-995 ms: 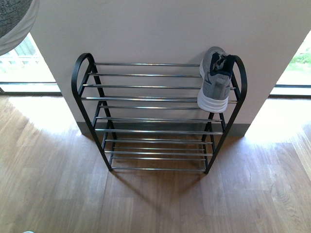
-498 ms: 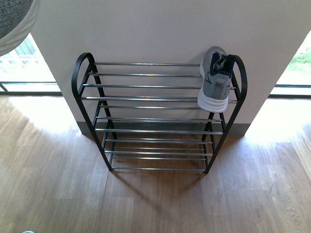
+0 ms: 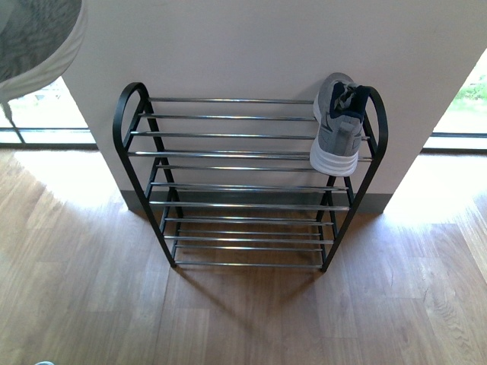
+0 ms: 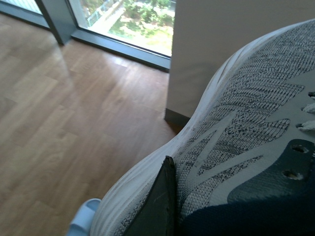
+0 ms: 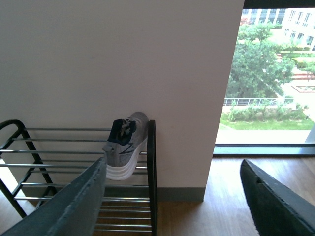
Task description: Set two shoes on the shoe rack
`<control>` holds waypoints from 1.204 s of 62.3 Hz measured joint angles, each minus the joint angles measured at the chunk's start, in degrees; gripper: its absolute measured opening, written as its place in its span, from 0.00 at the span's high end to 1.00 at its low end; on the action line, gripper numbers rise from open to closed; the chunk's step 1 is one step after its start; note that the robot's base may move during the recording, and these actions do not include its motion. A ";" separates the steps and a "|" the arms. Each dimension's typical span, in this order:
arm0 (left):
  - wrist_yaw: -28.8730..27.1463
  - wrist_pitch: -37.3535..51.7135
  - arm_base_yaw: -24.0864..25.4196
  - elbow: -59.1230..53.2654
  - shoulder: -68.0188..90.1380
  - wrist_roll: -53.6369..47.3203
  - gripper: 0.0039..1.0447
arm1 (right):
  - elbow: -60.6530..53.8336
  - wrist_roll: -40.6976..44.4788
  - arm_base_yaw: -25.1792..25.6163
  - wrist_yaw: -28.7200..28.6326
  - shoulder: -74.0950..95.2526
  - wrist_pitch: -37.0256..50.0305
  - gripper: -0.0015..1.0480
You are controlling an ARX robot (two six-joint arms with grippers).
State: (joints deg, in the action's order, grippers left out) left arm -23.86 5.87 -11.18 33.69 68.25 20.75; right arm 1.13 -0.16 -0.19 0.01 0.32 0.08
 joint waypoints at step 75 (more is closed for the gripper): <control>37.22 -22.05 -9.75 98.16 94.71 10.54 0.99 | 0.00 0.00 0.00 0.00 0.00 0.00 0.09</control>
State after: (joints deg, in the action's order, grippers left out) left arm 13.37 -16.19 -20.93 131.85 162.95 31.29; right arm 1.13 -0.16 -0.19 0.01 0.32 0.08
